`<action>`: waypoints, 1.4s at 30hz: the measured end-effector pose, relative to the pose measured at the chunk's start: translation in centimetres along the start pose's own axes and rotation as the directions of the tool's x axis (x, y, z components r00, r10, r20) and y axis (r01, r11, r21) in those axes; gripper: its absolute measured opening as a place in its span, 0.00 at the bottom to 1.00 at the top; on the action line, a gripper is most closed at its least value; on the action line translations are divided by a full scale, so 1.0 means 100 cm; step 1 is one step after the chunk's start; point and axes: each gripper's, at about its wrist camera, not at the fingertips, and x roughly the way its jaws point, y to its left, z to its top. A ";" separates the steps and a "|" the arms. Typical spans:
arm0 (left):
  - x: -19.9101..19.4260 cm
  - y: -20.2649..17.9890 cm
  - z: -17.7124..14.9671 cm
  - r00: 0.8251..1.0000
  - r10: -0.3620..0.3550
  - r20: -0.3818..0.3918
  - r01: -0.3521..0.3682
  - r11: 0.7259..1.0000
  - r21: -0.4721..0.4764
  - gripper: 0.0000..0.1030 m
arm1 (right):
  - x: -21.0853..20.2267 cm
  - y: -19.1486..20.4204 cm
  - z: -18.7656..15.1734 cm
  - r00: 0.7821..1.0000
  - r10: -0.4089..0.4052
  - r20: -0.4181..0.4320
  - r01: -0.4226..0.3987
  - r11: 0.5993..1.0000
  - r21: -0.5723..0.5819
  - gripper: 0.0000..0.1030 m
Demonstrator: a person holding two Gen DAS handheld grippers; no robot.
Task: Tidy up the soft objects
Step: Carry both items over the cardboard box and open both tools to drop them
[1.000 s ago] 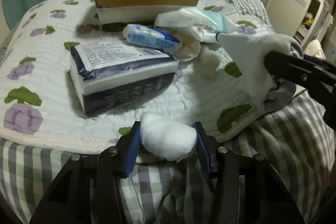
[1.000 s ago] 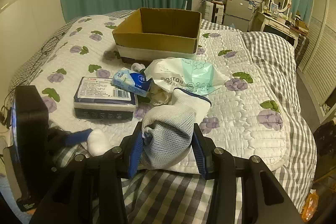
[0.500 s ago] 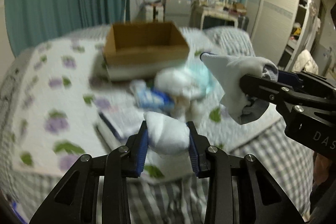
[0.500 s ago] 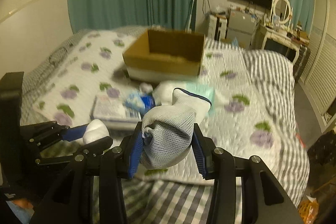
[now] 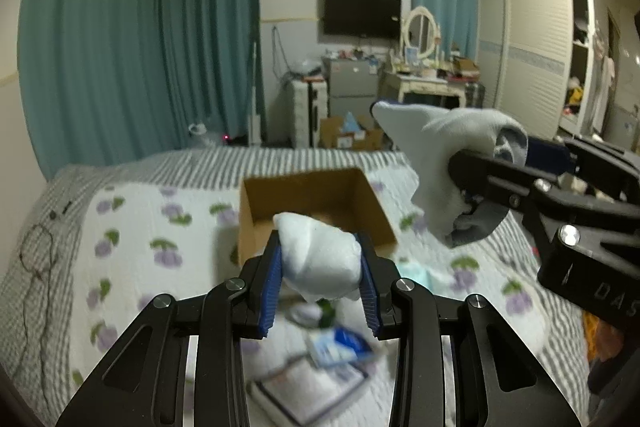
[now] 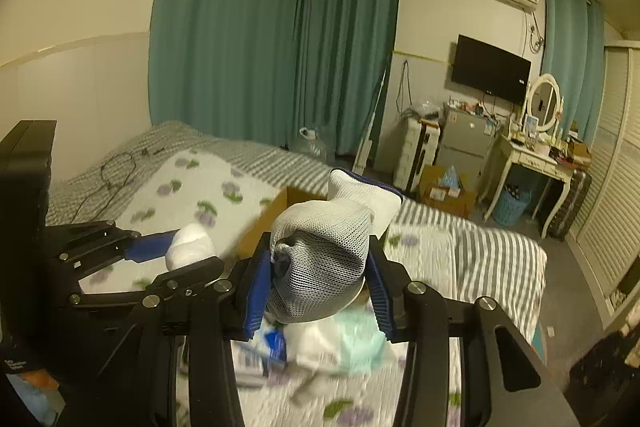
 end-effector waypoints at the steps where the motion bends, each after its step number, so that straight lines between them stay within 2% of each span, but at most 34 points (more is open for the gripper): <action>1: 0.008 0.002 0.009 1.000 0.000 0.002 0.000 1.000 0.000 0.33 | 0.010 -0.002 0.009 1.000 0.006 0.005 -0.006 1.000 0.001 0.42; 7: 0.064 0.018 0.048 1.000 0.019 0.017 -0.019 1.000 0.022 0.33 | 0.065 -0.018 0.048 1.000 0.004 0.015 -0.004 1.000 -0.005 0.42; 12: 0.127 0.034 0.053 0.998 0.043 -0.046 -0.042 0.999 0.016 0.33 | 0.129 -0.036 0.064 1.000 0.018 -0.022 -0.018 1.000 0.020 0.42; 18: 0.196 0.041 0.036 0.990 0.040 -0.135 -0.039 0.999 0.010 0.33 | 0.207 -0.049 0.049 0.993 0.050 -0.108 -0.045 0.998 0.050 0.42; 21: 0.214 0.036 0.029 0.987 0.064 -0.147 -0.058 0.997 0.049 0.34 | 0.239 -0.056 0.030 0.986 0.057 -0.154 -0.049 0.997 0.054 0.42; 24: 0.229 0.037 0.020 0.983 0.053 -0.178 -0.046 0.998 0.045 0.37 | 0.266 -0.061 0.013 0.978 0.048 -0.202 -0.038 0.998 0.053 0.42; 28: 0.236 0.035 0.015 0.980 0.059 -0.190 -0.054 0.998 0.029 0.41 | 0.279 -0.068 -0.003 0.975 0.060 -0.214 -0.045 0.996 0.075 0.43; 31: 0.233 0.037 0.019 0.978 0.042 -0.203 -0.048 0.998 -0.027 0.44 | 0.281 -0.074 -0.005 0.975 0.072 -0.209 -0.055 0.995 0.088 0.48; 33: 0.228 0.037 0.023 0.977 0.035 -0.212 -0.046 0.998 -0.050 0.52 | 0.280 -0.077 -0.005 0.975 0.072 -0.209 -0.052 0.994 0.100 0.60; 35: 0.217 0.034 0.028 0.979 0.047 -0.197 -0.058 0.997 -0.052 0.65 | 0.271 -0.079 -0.001 0.979 0.051 -0.196 -0.029 0.993 0.113 0.69; 38: 0.195 0.030 0.038 0.985 0.065 -0.157 -0.072 0.997 -0.037 0.76 | 0.250 -0.085 0.009 0.986 0.046 -0.163 -0.024 0.990 0.137 0.75; 42: 0.158 0.026 0.050 0.991 0.075 -0.114 -0.078 0.997 -0.025 0.79 | 0.211 -0.087 0.023 0.992 0.016 -0.122 0.001 0.991 0.134 0.85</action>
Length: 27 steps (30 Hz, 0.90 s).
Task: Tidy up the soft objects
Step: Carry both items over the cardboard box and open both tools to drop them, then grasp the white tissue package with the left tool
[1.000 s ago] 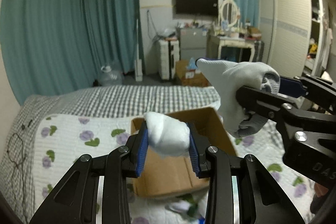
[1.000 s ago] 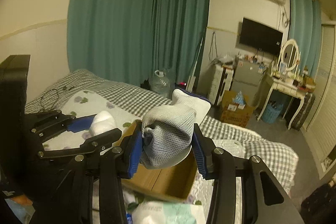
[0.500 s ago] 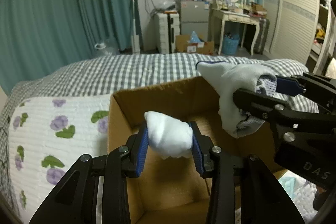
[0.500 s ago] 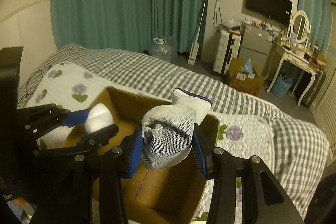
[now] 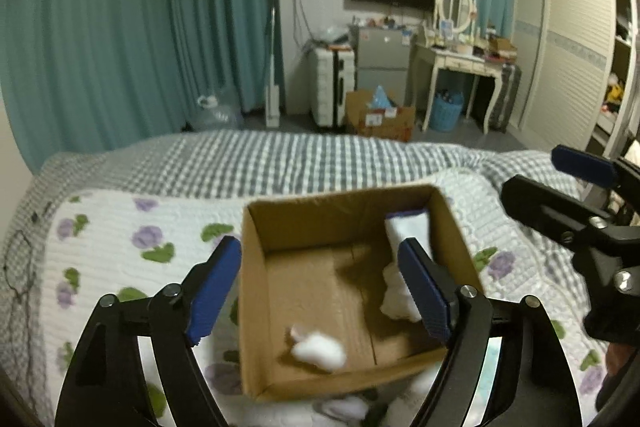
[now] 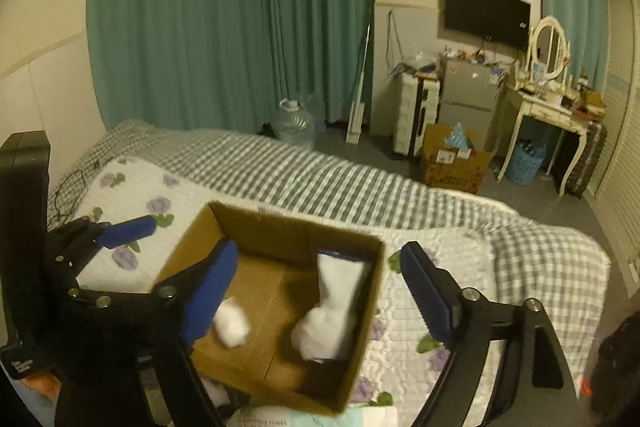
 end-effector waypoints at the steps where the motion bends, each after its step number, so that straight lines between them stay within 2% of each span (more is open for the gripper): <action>1: -0.013 -0.002 0.002 1.000 0.004 0.014 -0.005 1.000 0.007 0.79 | -0.014 0.000 0.003 1.000 -0.006 0.012 0.006 1.000 -0.001 0.86; 4: -0.043 -0.007 0.002 0.999 0.020 0.046 -0.021 1.000 0.022 0.80 | -0.053 0.001 0.007 0.999 -0.018 0.044 0.018 1.000 -0.003 0.91; 7: -0.072 -0.007 -0.002 0.997 0.015 0.077 -0.017 1.000 0.024 0.97 | -0.087 0.007 0.009 0.997 -0.038 0.062 0.039 0.999 -0.018 0.94; 9: -0.091 -0.008 -0.008 0.994 0.012 0.107 -0.015 1.000 0.026 0.99 | -0.107 0.011 0.007 0.996 -0.054 0.065 0.056 0.998 -0.031 0.96; 13: -0.107 -0.009 -0.026 0.995 0.001 0.097 -0.005 0.999 0.047 1.00 | -0.138 0.018 -0.006 0.997 -0.065 0.045 0.067 0.997 -0.045 0.98; 17: -0.107 -0.009 -0.054 0.999 0.013 0.052 -0.016 0.998 0.065 1.00 | -0.151 0.027 -0.030 0.997 -0.075 0.010 0.076 0.995 -0.062 0.98; 20: -0.093 -0.006 -0.083 1.000 0.012 -0.011 -0.011 0.998 0.064 1.00 | -0.153 0.029 -0.055 0.996 -0.087 0.005 0.088 0.995 -0.050 0.98; 24: -0.068 -0.007 -0.125 0.993 -0.005 -0.114 0.011 0.999 0.045 1.00 | -0.137 0.032 -0.086 0.995 -0.096 -0.020 0.095 0.994 -0.052 0.98; 27: -0.059 -0.011 -0.152 0.984 -0.012 -0.176 0.018 0.999 0.035 1.00 | -0.115 0.032 -0.108 0.993 -0.081 -0.087 0.077 0.996 -0.045 0.98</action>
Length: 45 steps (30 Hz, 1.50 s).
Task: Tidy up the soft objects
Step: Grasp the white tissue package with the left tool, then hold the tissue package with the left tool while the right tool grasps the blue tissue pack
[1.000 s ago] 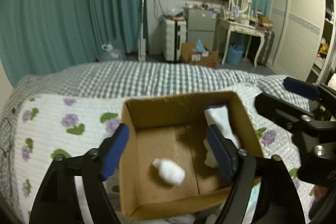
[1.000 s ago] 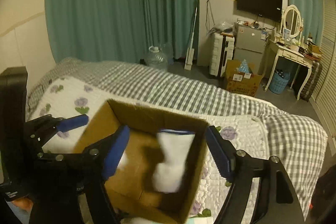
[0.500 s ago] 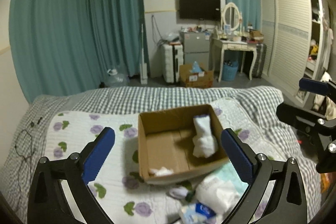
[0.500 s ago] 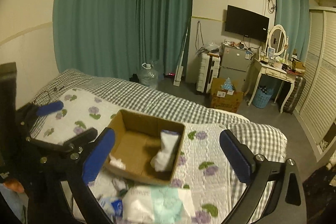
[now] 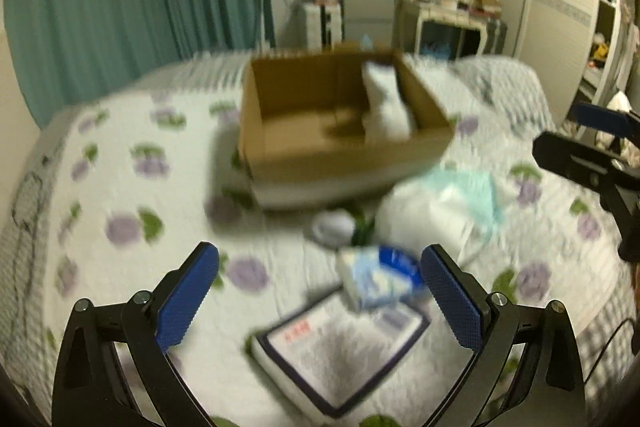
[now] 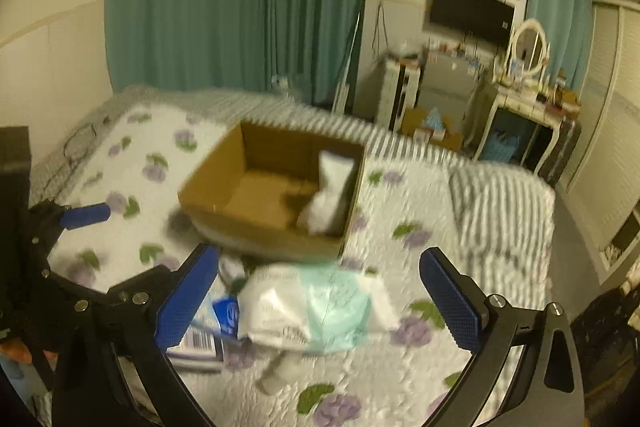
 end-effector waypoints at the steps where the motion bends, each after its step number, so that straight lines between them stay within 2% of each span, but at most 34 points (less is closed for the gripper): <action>1: 0.004 -0.002 -0.009 1.000 -0.008 -0.026 0.008 1.000 0.004 1.00 | 0.008 0.001 -0.007 1.000 0.002 -0.021 -0.002 1.000 0.002 0.98; 4: 0.008 -0.005 -0.026 0.998 -0.010 -0.054 0.011 0.999 0.033 1.00 | 0.027 0.004 -0.023 0.997 0.016 -0.081 -0.016 1.000 0.003 0.98; 7: 0.010 -0.006 -0.038 0.996 -0.032 -0.084 0.037 0.997 0.062 1.00 | 0.035 0.008 -0.032 0.994 0.020 -0.103 -0.021 1.000 -0.013 0.98; 10: 0.018 -0.004 -0.044 0.993 -0.024 -0.118 0.033 0.996 0.077 1.00 | 0.043 0.012 -0.034 0.991 0.032 -0.129 -0.035 0.999 -0.025 0.98; 14: 0.036 0.002 -0.052 0.980 -0.058 -0.189 0.067 0.997 0.042 1.00 | 0.053 0.019 -0.036 0.988 0.025 -0.156 -0.033 0.998 -0.048 0.98; 20: 0.051 0.006 -0.057 0.967 -0.096 -0.235 0.100 0.995 0.005 1.00 | 0.060 0.021 -0.039 0.984 0.023 -0.175 -0.032 0.998 -0.046 0.98; 26: 0.057 0.006 -0.057 0.966 -0.095 -0.241 0.099 0.995 0.004 1.00 | 0.058 0.025 -0.039 0.985 0.019 -0.174 -0.030 0.998 -0.057 0.98; 27: 0.056 0.005 -0.058 0.967 -0.094 -0.238 0.099 0.995 0.012 0.97 | 0.058 0.026 -0.039 0.984 0.020 -0.175 -0.031 0.998 -0.060 0.98; 30: 0.048 0.007 -0.057 0.976 -0.076 -0.204 0.081 0.997 0.014 0.76 | 0.055 0.029 -0.040 0.984 0.019 -0.177 -0.032 0.997 -0.069 0.98; 32: 0.040 0.015 -0.056 0.980 -0.083 -0.182 0.082 0.997 -0.013 0.53 | 0.051 0.030 -0.040 0.985 0.022 -0.173 -0.035 0.997 -0.074 0.98; 34: 0.033 0.023 -0.054 0.979 -0.114 -0.168 0.107 0.993 -0.049 0.46 | 0.047 0.033 -0.040 0.985 0.022 -0.169 -0.036 0.996 -0.078 0.98; 38: 0.018 0.022 -0.051 0.987 -0.099 -0.129 0.094 0.995 -0.043 0.39 | 0.041 0.042 -0.040 0.986 0.029 -0.165 -0.046 0.994 -0.104 0.98; 41: -0.006 0.020 -0.044 0.999 -0.017 -0.044 0.017 1.000 0.008 0.38 | 0.040 0.050 -0.041 0.985 0.049 -0.168 -0.070 0.990 -0.122 0.98; 45: -0.031 0.031 -0.029 0.995 0.087 0.051 -0.090 0.994 0.055 0.38 | 0.046 0.068 -0.044 0.977 0.085 -0.194 -0.119 0.979 -0.167 0.93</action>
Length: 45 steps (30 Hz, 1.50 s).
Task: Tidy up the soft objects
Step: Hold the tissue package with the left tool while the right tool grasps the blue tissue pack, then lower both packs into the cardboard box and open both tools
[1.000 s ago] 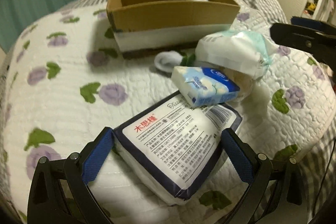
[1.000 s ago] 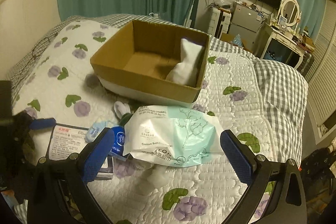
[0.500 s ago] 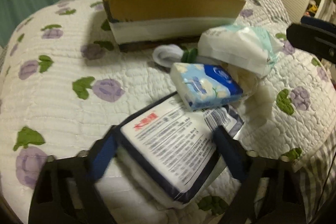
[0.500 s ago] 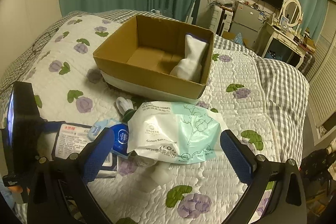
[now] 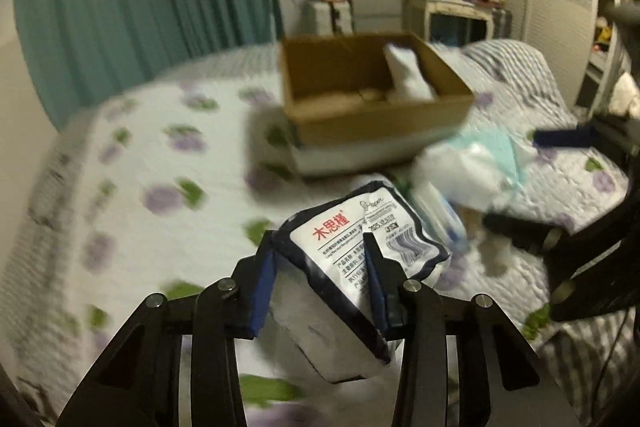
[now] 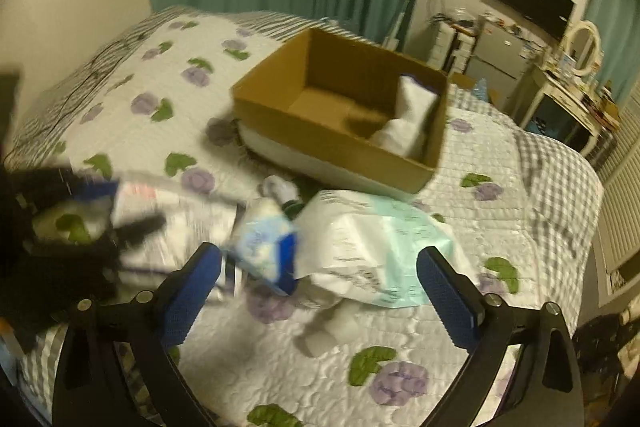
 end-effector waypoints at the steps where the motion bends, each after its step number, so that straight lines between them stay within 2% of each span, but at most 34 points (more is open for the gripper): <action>1: -0.005 0.006 0.004 0.999 0.034 0.022 -0.034 0.999 0.005 0.38 | 0.004 0.005 0.000 1.000 0.009 -0.011 -0.009 1.000 -0.011 0.92; 5: -0.003 0.023 0.013 0.996 0.081 0.041 -0.081 0.997 -0.014 0.38 | 0.024 0.022 -0.002 0.997 0.047 -0.066 -0.050 0.998 -0.044 0.84; 10: 0.012 0.034 0.007 0.990 0.142 0.025 -0.140 0.989 -0.045 0.39 | 0.057 0.042 -0.012 0.987 0.069 -0.145 -0.080 0.994 -0.069 0.83; 17: 0.028 0.038 -0.004 0.990 0.144 -0.005 -0.144 0.988 -0.063 0.39 | 0.096 0.057 -0.016 0.969 0.126 -0.214 -0.137 0.990 -0.035 0.83; 24: 0.031 0.042 -0.008 0.994 0.109 -0.010 -0.109 0.990 -0.085 0.39 | 0.131 0.064 -0.015 0.954 0.111 -0.277 -0.126 0.991 -0.037 0.83; 25: 0.031 0.042 -0.008 0.994 0.105 -0.008 -0.105 0.991 -0.087 0.39 | 0.135 0.064 -0.015 0.954 0.103 -0.283 -0.119 0.992 -0.038 0.82; 26: 0.030 0.043 -0.009 0.995 0.103 -0.006 -0.103 0.991 -0.088 0.39 | 0.136 0.065 -0.015 0.954 0.101 -0.283 -0.117 0.992 -0.041 0.73; 32: 0.021 0.042 -0.008 0.996 0.094 0.007 -0.093 0.991 -0.092 0.39 | 0.119 0.067 -0.015 0.964 0.107 -0.243 -0.124 0.991 -0.054 0.70; 40: -0.006 0.039 0.000 0.993 0.104 0.055 -0.098 0.991 -0.095 0.39 | 0.050 0.059 -0.008 0.979 0.151 -0.140 -0.161 0.985 -0.061 0.70; 45: -0.026 0.036 0.015 0.989 0.107 0.105 -0.097 0.991 -0.097 0.39 | 0.006 0.049 0.001 0.980 0.196 -0.046 -0.198 0.979 -0.053 0.70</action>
